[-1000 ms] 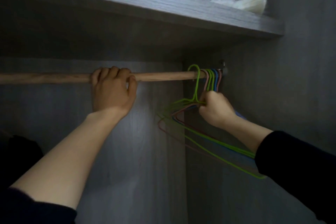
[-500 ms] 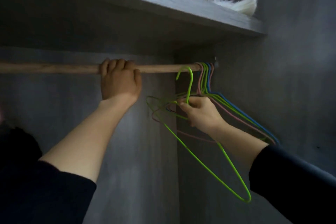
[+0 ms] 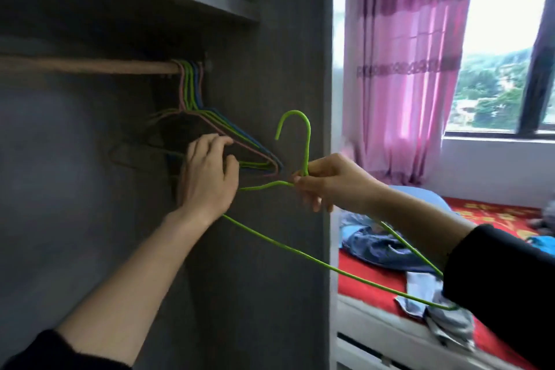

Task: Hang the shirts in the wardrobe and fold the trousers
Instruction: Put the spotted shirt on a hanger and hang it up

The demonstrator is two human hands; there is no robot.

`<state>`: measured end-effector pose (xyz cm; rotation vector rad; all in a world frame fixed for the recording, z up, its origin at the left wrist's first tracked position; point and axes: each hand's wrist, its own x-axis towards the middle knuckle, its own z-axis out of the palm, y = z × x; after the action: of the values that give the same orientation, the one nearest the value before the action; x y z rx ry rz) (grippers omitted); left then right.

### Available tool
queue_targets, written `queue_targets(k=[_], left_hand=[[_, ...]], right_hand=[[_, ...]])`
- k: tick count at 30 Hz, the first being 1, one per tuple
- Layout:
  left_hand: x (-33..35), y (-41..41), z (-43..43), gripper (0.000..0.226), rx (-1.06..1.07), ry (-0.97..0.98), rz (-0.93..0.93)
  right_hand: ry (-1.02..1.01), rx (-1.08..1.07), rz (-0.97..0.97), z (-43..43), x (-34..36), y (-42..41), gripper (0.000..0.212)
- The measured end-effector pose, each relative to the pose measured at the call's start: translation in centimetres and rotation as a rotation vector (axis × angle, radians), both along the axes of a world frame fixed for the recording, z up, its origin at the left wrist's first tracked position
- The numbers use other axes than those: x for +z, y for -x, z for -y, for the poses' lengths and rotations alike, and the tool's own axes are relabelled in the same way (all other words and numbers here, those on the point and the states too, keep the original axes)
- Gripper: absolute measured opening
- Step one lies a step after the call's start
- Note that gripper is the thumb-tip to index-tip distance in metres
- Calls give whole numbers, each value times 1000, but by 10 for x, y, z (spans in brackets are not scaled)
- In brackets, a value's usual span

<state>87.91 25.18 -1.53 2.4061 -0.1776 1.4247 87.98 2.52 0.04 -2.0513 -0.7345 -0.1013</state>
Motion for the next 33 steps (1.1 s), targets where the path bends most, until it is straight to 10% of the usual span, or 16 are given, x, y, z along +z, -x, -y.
queue_targets(k=[33], left_hand=[[-197,-136,730,29,-701,-104,-698]], right_hand=[[62,-908,-363,678,-185,-1,19]])
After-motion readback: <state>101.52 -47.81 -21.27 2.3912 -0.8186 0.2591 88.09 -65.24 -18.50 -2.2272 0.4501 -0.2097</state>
